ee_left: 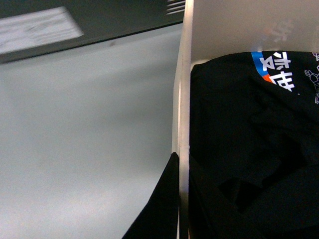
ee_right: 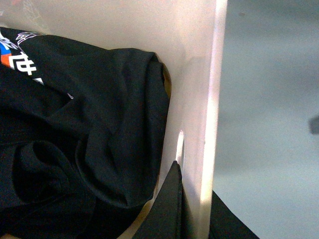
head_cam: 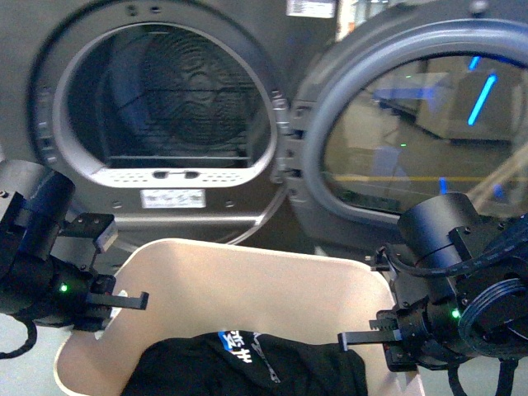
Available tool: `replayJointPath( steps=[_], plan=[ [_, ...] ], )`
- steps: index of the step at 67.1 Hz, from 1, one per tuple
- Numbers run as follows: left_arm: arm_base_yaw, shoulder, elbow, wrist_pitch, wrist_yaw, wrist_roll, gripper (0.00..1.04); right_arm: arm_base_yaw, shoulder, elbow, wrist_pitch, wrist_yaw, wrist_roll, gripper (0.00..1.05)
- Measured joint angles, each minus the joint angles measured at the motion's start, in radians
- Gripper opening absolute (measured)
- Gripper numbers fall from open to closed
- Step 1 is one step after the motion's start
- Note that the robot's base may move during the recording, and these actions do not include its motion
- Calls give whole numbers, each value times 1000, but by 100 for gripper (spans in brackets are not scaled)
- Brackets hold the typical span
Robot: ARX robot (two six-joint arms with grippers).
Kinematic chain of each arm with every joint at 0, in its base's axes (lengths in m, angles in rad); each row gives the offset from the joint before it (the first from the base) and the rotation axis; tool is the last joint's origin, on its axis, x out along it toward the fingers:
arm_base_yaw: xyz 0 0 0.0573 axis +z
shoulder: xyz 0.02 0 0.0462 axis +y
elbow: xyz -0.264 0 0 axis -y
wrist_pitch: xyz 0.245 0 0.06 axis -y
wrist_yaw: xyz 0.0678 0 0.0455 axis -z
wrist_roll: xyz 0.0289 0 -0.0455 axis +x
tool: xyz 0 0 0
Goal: Move hamper under clothes hanger
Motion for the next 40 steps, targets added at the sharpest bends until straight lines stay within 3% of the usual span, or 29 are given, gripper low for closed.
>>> replayJointPath(
  steps=[40],
  plan=[
    [-7, -2, 0, 2, -3, 0, 4, -6, 0, -2, 0, 3, -7, 3]
  ],
)
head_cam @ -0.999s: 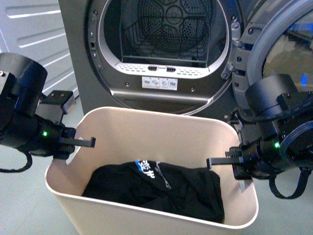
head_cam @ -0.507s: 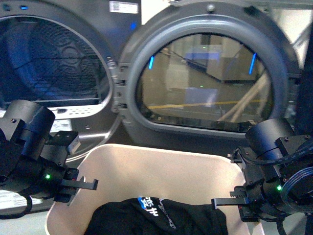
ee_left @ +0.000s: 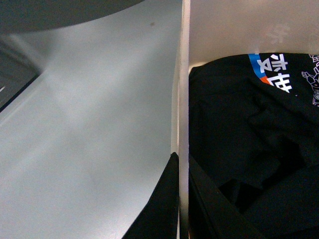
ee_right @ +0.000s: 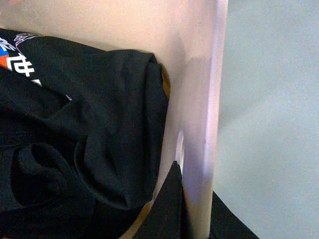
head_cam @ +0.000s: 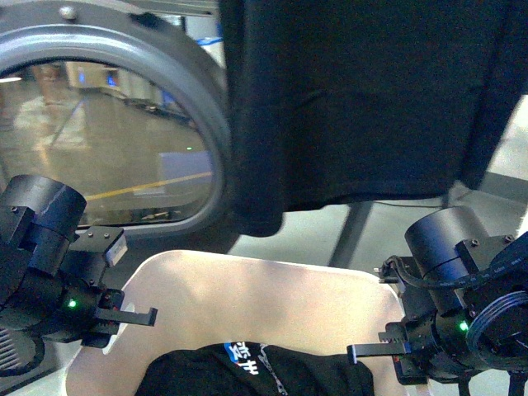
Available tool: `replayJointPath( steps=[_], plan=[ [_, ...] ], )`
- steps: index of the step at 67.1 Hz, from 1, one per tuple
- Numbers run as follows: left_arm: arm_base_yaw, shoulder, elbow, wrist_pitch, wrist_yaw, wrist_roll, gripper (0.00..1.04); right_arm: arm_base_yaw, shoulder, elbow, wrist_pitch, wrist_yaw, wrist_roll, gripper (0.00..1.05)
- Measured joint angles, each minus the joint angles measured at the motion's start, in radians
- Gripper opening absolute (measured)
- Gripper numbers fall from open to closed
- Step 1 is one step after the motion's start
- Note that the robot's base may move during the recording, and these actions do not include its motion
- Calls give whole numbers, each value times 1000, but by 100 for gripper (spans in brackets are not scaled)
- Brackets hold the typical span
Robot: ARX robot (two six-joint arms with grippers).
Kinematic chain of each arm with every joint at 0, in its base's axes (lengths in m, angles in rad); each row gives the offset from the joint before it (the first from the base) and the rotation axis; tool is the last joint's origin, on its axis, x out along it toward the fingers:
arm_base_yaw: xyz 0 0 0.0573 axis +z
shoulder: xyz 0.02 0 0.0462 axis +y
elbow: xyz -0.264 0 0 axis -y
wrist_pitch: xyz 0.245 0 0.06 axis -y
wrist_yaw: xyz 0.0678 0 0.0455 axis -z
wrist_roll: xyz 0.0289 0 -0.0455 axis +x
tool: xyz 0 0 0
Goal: Move hamper under clothes hanger
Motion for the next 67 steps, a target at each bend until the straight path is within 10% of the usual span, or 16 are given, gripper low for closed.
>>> replayJointPath(
  steps=[67],
  plan=[
    [-12, -2, 1, 0, 9, 0, 4, -9, -1, -3, 0, 5, 0, 3]
  ],
)
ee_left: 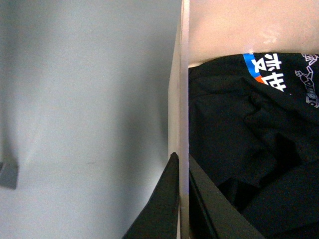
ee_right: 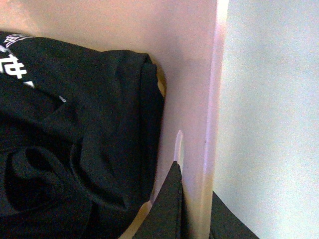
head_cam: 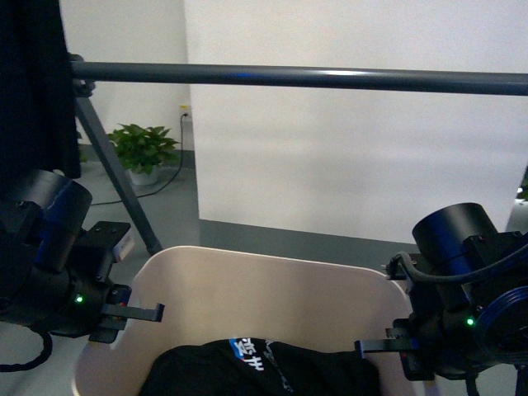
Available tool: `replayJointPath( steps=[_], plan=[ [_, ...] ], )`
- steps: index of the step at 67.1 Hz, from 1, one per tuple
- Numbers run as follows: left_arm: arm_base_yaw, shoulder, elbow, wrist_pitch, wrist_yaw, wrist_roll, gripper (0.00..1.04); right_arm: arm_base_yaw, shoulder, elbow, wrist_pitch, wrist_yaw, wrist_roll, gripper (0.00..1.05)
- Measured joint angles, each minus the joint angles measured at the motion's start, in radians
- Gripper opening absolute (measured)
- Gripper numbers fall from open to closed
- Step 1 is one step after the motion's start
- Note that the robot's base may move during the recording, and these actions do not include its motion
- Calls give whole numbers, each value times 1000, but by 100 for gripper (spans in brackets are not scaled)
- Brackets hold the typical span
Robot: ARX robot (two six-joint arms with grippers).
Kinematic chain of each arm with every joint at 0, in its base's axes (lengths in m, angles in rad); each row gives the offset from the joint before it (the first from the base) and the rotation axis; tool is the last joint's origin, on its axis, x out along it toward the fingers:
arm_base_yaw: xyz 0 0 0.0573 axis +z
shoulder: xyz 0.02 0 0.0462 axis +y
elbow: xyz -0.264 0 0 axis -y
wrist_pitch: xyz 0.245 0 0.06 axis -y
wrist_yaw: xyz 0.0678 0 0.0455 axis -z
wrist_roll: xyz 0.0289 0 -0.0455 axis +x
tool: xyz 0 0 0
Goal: Move hamper under clothes hanger
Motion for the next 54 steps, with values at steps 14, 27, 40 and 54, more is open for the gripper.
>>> replayJointPath(
  steps=[14, 27, 40, 54],
  plan=[
    [4, 0, -1, 0, -10, -3, 4, 3, 0, -2, 0, -5, -1, 3],
    [18, 0, -1, 0, -11, -3, 4, 17, 0, -2, 0, -10, 0, 3],
    [6, 0, -1, 0, -1, -3, 4, 4, 0, -2, 0, -2, 0, 3],
    [30, 0, -3, 0, -20, -3, 4, 31, 0, -1, 0, -26, 2, 3]
  ],
)
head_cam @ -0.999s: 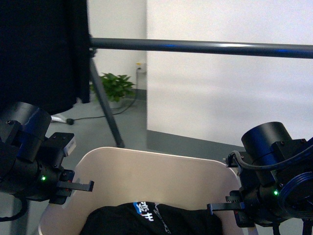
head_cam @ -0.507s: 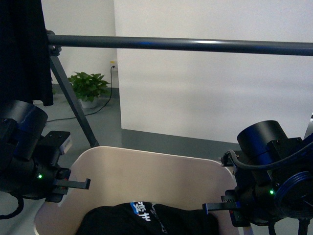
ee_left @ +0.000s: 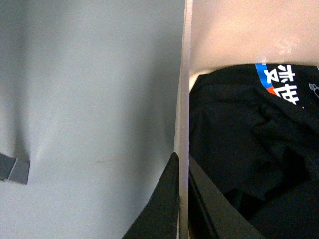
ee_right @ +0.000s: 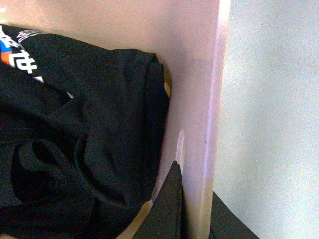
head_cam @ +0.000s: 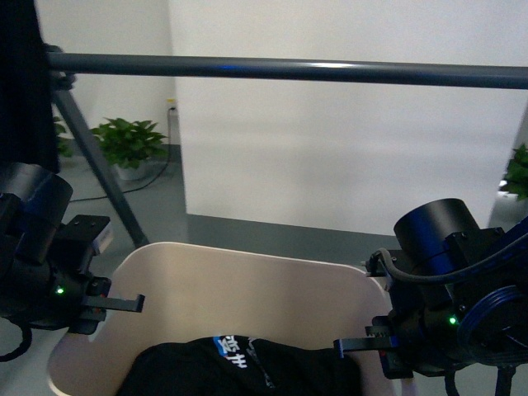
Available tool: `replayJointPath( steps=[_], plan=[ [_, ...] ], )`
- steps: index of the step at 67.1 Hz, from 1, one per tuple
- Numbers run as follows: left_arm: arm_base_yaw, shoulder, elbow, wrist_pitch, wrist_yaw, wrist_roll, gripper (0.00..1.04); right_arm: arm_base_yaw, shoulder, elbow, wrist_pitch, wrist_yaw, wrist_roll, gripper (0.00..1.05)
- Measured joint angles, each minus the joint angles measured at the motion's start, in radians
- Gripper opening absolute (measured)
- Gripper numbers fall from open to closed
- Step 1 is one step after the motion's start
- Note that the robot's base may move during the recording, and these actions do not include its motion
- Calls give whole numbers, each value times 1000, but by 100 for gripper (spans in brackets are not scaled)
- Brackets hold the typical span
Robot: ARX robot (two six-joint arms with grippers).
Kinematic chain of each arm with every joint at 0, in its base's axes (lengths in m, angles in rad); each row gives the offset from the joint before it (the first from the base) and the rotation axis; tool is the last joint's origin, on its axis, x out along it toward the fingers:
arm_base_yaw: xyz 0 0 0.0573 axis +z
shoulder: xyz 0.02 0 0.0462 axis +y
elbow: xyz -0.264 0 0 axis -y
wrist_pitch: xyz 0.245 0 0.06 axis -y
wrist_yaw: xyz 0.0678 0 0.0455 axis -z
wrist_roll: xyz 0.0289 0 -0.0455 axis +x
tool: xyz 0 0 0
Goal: Move hamper under clothes hanger
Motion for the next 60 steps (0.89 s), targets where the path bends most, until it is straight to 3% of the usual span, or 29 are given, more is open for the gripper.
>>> replayJointPath(
  steps=[14, 36, 60],
  plan=[
    [-47, 0, 0, 0, 40, -3, 4, -53, -2, -2, 0, 47, -2, 3],
    [-11, 0, 0, 0, 5, -4, 4, -12, -2, -2, 0, 10, -2, 3],
    [-23, 0, 0, 0, 18, -4, 4, -27, -2, -2, 0, 24, -2, 3]
  ],
)
